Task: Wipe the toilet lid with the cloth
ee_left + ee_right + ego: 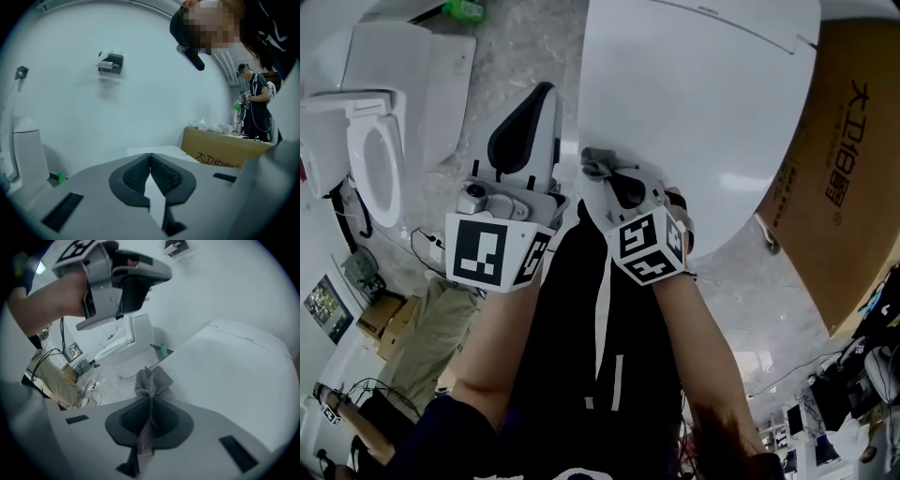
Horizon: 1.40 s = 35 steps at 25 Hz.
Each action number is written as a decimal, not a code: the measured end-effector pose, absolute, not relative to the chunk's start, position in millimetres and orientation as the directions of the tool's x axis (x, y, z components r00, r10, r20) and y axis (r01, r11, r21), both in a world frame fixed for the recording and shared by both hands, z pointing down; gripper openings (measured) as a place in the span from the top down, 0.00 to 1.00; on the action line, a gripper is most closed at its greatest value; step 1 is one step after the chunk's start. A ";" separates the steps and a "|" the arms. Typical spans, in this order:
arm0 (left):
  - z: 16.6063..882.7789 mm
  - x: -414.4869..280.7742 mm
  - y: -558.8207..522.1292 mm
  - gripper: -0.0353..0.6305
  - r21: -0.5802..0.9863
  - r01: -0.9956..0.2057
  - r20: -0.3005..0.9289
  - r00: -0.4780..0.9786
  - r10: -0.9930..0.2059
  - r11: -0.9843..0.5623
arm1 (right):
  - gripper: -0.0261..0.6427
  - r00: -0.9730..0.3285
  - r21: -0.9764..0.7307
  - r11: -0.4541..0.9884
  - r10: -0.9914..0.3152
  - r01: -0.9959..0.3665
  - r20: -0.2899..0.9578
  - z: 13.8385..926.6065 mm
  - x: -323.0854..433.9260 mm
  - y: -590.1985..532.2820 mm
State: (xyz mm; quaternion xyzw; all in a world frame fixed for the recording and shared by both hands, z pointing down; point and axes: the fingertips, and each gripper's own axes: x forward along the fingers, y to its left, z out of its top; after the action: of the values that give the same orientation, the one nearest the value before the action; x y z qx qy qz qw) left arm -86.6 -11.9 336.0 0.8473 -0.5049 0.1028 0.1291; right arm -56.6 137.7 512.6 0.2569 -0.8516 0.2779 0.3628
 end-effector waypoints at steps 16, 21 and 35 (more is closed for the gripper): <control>338.1 -77.4 -4.8 0.92 0.127 -0.868 0.302 0.495 -0.815 -0.481 | 0.91 -0.208 -0.101 0.217 -0.555 -0.971 0.805 518.9 200.7 150.4; 338.3 -82.0 0.2 0.92 0.127 -0.868 0.301 0.495 -0.815 -0.480 | 0.91 -0.143 -0.077 0.140 -0.561 -0.987 0.815 519.5 211.3 164.7; 333.5 -92.0 8.3 0.92 0.122 -0.879 0.293 0.476 -0.829 -0.461 | 0.91 -0.461 -0.251 0.465 -0.420 -0.849 0.782 514.2 14.8 154.5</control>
State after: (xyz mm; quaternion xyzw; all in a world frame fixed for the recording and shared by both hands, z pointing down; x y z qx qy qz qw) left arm -92.0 8.3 333.5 0.8494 -0.5027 0.0961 0.1289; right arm 14.8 154.5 514.2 0.4016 -0.7900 0.3259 0.3292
